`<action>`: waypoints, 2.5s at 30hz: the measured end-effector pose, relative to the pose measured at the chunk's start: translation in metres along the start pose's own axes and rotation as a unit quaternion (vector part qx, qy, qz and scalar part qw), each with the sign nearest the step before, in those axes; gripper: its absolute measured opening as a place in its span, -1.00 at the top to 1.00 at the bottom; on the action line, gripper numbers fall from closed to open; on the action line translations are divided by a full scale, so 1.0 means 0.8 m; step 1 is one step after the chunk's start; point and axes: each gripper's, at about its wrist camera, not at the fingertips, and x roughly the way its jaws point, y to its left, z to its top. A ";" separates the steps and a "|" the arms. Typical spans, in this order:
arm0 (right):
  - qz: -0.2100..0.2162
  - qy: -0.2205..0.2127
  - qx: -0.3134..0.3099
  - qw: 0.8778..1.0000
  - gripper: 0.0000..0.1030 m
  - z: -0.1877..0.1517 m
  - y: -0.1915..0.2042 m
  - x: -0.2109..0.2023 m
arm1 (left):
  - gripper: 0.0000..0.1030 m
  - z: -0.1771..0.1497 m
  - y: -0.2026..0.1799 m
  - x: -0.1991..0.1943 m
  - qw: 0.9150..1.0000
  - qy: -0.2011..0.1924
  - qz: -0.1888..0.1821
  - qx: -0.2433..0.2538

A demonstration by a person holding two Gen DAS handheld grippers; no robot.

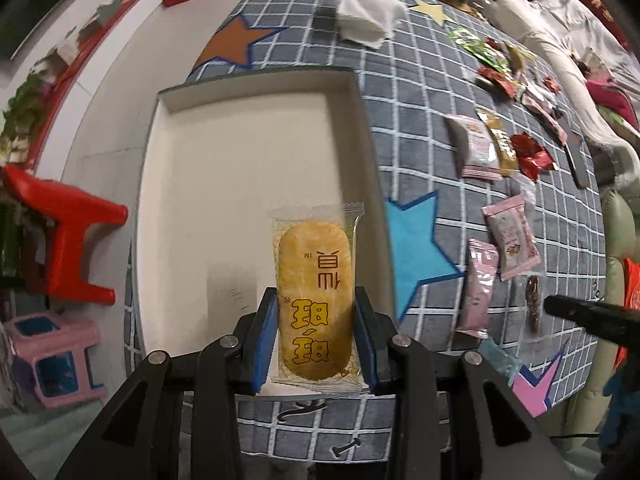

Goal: Organize snacks
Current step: 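Carry the yellow cake packet with the left tool into the white box, then release the cake packet with left tool while right tool drops jerky into box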

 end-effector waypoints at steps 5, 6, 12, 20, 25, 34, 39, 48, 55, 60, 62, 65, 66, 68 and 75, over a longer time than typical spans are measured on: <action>0.002 -0.008 -0.041 0.999 0.46 0.035 0.056 -0.021 | 0.24 -0.008 0.019 0.020 1.000 0.014 -0.003 -0.017; -0.004 -0.012 -0.045 0.999 0.45 0.038 0.059 -0.021 | 0.24 -0.010 0.021 0.022 1.000 0.014 -0.003 -0.019; -0.051 0.008 0.013 0.999 -0.60 0.039 0.023 0.022 | 0.24 -0.020 0.042 0.054 0.999 0.032 0.010 -0.027; -0.017 0.060 0.129 0.990 -0.28 0.028 -0.017 0.071 | 0.23 -0.037 0.049 0.087 0.998 0.059 0.023 -0.015; -0.092 0.056 0.068 0.992 0.08 0.029 0.043 0.082 | 0.22 -0.054 0.041 0.089 0.998 0.052 0.032 0.016; -0.030 0.042 0.034 0.998 0.58 -0.001 0.051 0.047 | 0.14 -0.087 0.053 0.067 0.999 0.050 0.012 0.008; 0.001 0.029 0.020 0.999 0.58 0.000 0.052 0.010 | 0.10 -0.085 0.049 0.038 1.000 0.025 0.003 0.012; 0.056 0.031 -0.052 0.997 0.58 0.006 0.155 -0.024 | -0.04 -0.075 0.058 0.025 1.000 0.005 -0.011 -0.006; 0.079 0.049 -0.116 0.989 0.56 -0.001 0.252 0.015 | -0.45 -0.073 0.085 0.018 1.000 0.004 -0.007 -0.023; 0.058 0.066 -0.146 0.985 -0.77 0.011 0.266 0.083 | -0.54 -0.071 0.090 0.018 1.000 0.014 -0.002 -0.027; 0.038 0.053 -0.148 0.987 -0.83 0.017 0.257 0.087 | -0.54 -0.071 0.087 0.017 1.000 0.013 -0.002 -0.024; 0.010 0.052 -0.137 0.989 -0.83 0.019 0.206 0.078 | -0.54 -0.067 0.075 0.015 1.000 0.012 -0.008 -0.009; -0.002 0.053 -0.128 0.990 -0.83 0.020 0.186 0.076 | -0.54 -0.066 0.069 0.015 1.000 0.012 -0.011 -0.002; -0.025 0.060 -0.105 0.992 -0.83 0.030 0.139 0.082 | -0.54 -0.062 0.055 0.014 1.000 0.012 -0.016 0.014; -0.089 0.077 -0.036 0.992 -0.99 0.004 0.018 0.077 | -0.54 -0.049 -0.006 0.011 0.996 0.016 -0.040 0.082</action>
